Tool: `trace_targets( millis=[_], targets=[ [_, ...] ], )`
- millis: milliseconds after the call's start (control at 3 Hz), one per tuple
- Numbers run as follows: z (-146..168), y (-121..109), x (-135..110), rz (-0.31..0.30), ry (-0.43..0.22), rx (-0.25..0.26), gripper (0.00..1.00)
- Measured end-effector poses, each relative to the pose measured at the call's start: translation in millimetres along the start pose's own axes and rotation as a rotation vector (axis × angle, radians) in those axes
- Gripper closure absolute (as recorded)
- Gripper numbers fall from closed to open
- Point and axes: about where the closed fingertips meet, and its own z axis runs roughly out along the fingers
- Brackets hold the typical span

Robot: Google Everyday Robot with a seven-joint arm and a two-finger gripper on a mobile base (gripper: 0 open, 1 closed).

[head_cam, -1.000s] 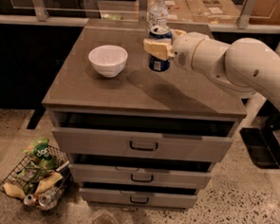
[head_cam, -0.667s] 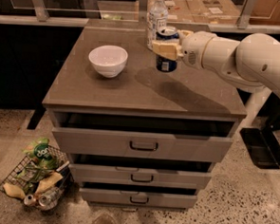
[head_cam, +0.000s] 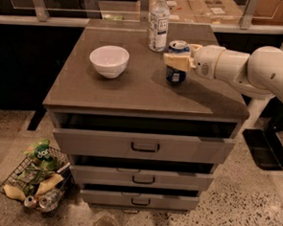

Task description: Pick pepsi can from white bowl and place on counter

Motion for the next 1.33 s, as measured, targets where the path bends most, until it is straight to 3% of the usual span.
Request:
trace_targets(
  millis=[333,1333],
  targets=[
    [2.7,1.1,2.8,0.004,0.000,-0.006,0.84],
    [9.0,6.4,2.0,0.004,-0.001,-0.019,0.14]
  ],
)
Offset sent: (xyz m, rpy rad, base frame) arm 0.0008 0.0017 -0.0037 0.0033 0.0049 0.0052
